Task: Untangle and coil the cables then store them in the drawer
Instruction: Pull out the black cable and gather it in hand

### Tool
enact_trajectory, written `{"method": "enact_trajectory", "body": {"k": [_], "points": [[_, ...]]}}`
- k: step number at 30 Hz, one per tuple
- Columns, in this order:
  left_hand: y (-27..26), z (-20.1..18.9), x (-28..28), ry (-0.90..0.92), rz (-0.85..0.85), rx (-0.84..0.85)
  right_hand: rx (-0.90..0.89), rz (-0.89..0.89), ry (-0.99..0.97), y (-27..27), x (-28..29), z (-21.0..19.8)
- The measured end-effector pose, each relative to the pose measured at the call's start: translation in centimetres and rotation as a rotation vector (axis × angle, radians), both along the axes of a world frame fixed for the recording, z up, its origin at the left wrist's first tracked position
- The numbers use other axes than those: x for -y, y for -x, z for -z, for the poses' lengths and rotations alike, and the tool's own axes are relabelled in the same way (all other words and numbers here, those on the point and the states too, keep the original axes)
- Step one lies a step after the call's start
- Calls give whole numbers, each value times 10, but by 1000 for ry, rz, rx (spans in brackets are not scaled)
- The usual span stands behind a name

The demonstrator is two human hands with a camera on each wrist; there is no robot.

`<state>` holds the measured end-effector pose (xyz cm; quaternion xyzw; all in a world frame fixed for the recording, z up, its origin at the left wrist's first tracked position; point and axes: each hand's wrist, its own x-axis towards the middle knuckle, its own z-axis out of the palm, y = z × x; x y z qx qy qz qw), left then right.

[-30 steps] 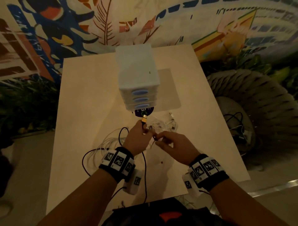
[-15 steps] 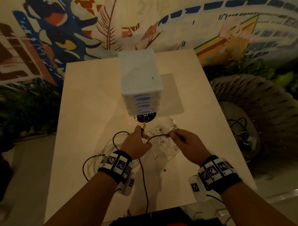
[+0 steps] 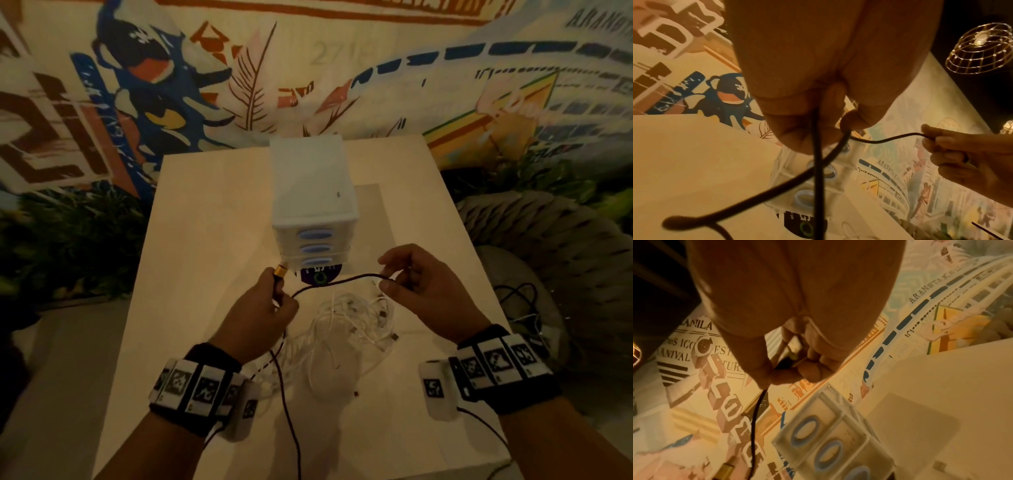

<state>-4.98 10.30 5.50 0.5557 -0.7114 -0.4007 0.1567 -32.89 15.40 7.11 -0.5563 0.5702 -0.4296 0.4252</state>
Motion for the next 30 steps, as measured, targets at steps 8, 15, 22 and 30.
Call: {"method": "enact_trajectory", "body": {"k": [8, 15, 22, 30], "points": [[2, -11, -10, -33, 84, 73, 509, 167, 101, -33, 13, -25], [14, -23, -25, 79, 241, 100, 538, 164, 93, -49, 22, -42], [9, -71, -22, 12, -122, -429, 231, 54, 17, -65, 17, -44], [11, -94, -20, 47, 59, -307, 29, -8, 155, -104, 15, -55]]}}
